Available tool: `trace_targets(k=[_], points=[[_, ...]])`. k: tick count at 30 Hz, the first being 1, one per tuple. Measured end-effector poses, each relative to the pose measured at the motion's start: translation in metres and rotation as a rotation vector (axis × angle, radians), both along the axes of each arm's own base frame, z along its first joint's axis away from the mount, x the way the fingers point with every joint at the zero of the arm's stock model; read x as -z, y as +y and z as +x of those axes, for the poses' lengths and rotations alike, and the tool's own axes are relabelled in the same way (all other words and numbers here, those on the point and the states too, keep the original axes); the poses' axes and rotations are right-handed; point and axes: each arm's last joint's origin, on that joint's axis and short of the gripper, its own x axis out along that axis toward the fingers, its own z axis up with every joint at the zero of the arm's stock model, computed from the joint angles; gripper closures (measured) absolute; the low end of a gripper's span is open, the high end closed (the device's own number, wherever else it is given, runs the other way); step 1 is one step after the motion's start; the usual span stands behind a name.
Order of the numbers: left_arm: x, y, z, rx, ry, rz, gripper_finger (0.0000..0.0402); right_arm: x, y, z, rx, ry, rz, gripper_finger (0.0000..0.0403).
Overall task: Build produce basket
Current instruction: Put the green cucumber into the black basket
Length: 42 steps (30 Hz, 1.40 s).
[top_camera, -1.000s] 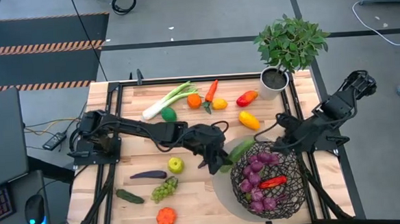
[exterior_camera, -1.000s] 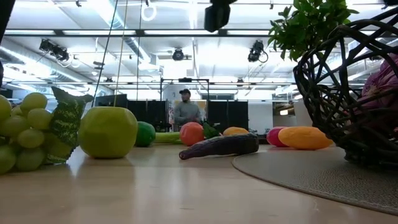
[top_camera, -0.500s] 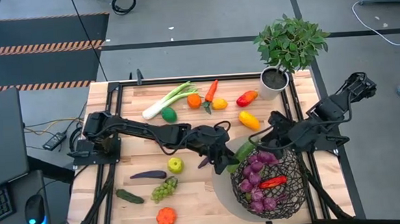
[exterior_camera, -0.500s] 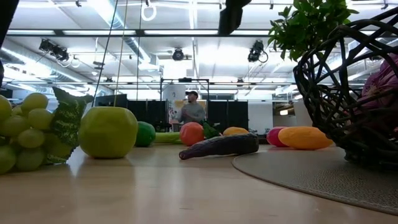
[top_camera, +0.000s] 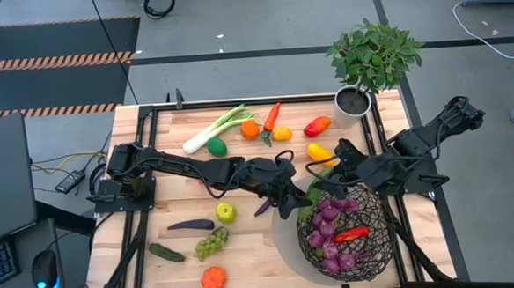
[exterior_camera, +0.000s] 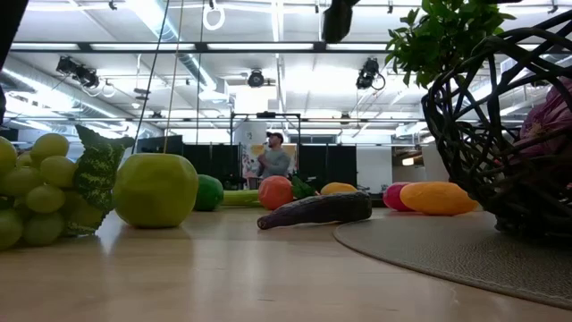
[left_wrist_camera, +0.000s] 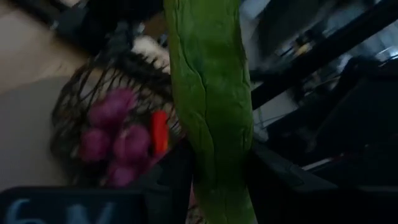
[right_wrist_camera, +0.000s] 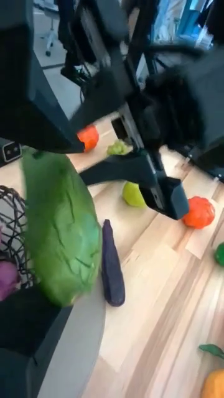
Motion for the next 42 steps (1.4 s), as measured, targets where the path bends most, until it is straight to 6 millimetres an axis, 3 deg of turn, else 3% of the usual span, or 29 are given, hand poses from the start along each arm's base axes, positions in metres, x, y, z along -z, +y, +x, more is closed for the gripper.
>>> trace_targets(k=[5, 10, 15, 21, 30, 36, 42], points=[[-0.005, 0.003, 0.002, -0.01, -0.046, -0.036, 0.0271, 0.002, 0.002, 0.009, 0.009, -0.016, 0.008, 0.0047], [-0.005, 0.005, 0.002, -0.014, -0.046, -0.04, 0.0271, 0.002, 0.003, 0.011, 0.008, -0.019, 0.009, 0.0065], [-0.002, 0.009, 0.002, -0.051, -0.006, -0.051, 0.0266, 0.004, 0.003, 0.01, -0.005, 0.007, 0.011, 0.0137], [0.002, 0.02, -0.001, -0.079, 0.067, -0.042, 0.0214, 0.012, 0.003, 0.003, -0.074, 0.127, 0.019, 0.0233], [-0.007, 0.049, -0.019, -0.021, 0.196, -0.028, 0.0153, 0.019, 0.01, -0.01, -0.233, 0.331, 0.176, 0.0222], [-0.017, 0.059, -0.034, -0.004, 0.238, 0.03, 0.0156, 0.022, 0.022, -0.021, -0.289, 0.446, 0.311, 0.0186], [-0.01, 0.064, -0.052, 0.011, 0.412, 0.121, 0.0169, 0.025, 0.025, -0.031, -0.272, 0.513, 0.28, 0.0153]])
